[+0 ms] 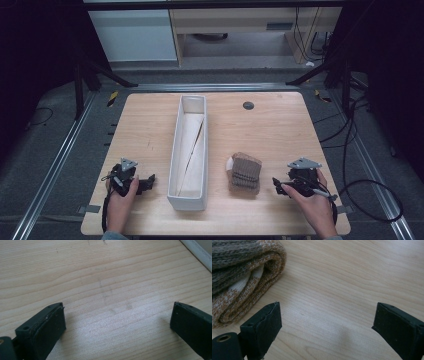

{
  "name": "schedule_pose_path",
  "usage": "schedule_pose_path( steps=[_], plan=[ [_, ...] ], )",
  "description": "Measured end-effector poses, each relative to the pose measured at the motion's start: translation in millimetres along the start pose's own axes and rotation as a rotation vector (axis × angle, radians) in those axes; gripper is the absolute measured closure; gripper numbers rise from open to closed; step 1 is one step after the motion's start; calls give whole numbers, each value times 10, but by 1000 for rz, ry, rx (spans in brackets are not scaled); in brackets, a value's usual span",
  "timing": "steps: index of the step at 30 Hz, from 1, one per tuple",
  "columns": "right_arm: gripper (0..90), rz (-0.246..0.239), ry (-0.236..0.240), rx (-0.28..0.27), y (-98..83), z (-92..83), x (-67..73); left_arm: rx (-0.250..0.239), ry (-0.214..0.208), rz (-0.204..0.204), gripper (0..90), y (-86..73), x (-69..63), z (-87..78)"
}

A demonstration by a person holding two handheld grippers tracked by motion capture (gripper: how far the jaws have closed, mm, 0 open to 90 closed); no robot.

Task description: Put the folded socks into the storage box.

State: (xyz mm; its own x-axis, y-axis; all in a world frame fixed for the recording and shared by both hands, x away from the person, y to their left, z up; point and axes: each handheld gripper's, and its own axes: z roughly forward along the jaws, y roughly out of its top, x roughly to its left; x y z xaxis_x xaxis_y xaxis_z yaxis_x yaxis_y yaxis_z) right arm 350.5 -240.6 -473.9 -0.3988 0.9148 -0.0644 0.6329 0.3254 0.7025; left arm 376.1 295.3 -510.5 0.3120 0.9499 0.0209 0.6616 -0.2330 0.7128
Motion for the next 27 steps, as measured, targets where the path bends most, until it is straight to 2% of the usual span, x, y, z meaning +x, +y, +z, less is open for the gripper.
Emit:
schedule_pose_path(
  steps=[5, 7, 8, 9, 10, 13, 16, 20, 22, 27],
  plan=[
    [99, 2, 11, -6, 13, -100, -31, -1, -1, 1, 0, -3, -1, -2],
    [111, -30, 11, 0, 66, -166, -23, 0, -3, 3, 0, -5, 0, -5],
    [111, -30, 11, 0, 66, -166, -23, 0, -3, 3, 0, -5, 0, -5],
    [128, -62, 17, 2, 115, -214, -10, 0, -2, 2, 0, -6, -1, -6],
    [128, -62, 17, 2, 115, -214, -10, 0, -2, 2, 0, -6, -1, -6],
    [135, -119, 37, 8, 220, -304, 34, 0, -4, 3, 0, -11, -1, -11],
    [130, -156, 51, 19, 300, -365, 63, -1, -3, 1, 0, -14, -3, -13],
    [120, -190, 61, 30, 379, -428, 89, -1, -3, 1, 0, -16, -4, -14],
    [111, -223, 71, 40, 459, -483, 102, -1, -3, 1, 0, -16, -4, -15],
    [125, -258, 89, 50, 606, -550, 103, 0, -4, 2, 0, -17, -3, -16]
  ],
)
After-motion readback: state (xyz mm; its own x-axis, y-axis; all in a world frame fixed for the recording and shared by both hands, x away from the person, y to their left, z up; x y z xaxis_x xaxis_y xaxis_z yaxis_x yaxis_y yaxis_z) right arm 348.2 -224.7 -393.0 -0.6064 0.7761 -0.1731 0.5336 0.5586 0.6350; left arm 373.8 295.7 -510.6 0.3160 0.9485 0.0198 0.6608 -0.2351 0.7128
